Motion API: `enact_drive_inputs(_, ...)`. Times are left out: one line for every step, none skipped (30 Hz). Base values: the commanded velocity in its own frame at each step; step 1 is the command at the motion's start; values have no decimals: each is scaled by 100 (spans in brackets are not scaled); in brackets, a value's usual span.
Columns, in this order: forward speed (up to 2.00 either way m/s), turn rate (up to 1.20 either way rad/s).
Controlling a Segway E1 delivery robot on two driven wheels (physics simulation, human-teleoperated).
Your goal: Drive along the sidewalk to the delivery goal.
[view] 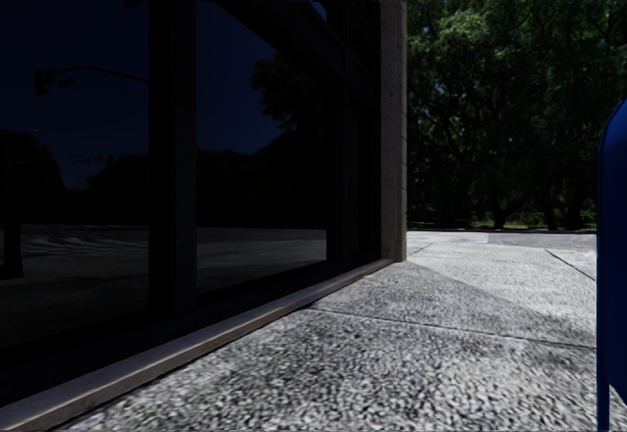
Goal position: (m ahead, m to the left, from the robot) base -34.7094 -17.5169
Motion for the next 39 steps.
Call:
enact_drive_inputs(123,0)
enact_drive_inputs(124,0)
enact_drive_inputs(125,0)
enact_drive_inputs(125,0)
enact_drive_inputs(125,0)
enact_drive_inputs(125,0)
enact_drive_inputs(125,0)
enact_drive_inputs(125,-25)
enact_drive_inputs(125,-25)
enact_drive_inputs(125,-50)
enact_drive_inputs(125,-61)
enact_drive_inputs(126,-63)
enact_drive_inputs(126,-63)
enact_drive_inputs(128,-63)
enact_drive_inputs(131,-63)
enact_drive_inputs(132,-64)
enact_drive_inputs(132,-64)
enact_drive_inputs(133,-64)
enact_drive_inputs(133,-64)
enact_drive_inputs(133,-64)
enact_drive_inputs(133,-64)
enact_drive_inputs(133,-64)
enact_drive_inputs(133,-64)
enact_drive_inputs(133,-64)
enact_drive_inputs(133,-64)
enact_drive_inputs(133,-64)
enact_drive_inputs(133,-64)
enact_drive_inputs(133,-64)
enact_drive_inputs(133,-64)
enact_drive_inputs(133,-64)
enact_drive_inputs(133,-64)
enact_drive_inputs(133,-64)
enact_drive_inputs(133,-64)
enact_drive_inputs(133,-64)
enact_drive_inputs(133,-64)
enact_drive_inputs(133,-64)
enact_drive_inputs(133,-64)
enact_drive_inputs(133,-64)
enact_drive_inputs(133,-64)
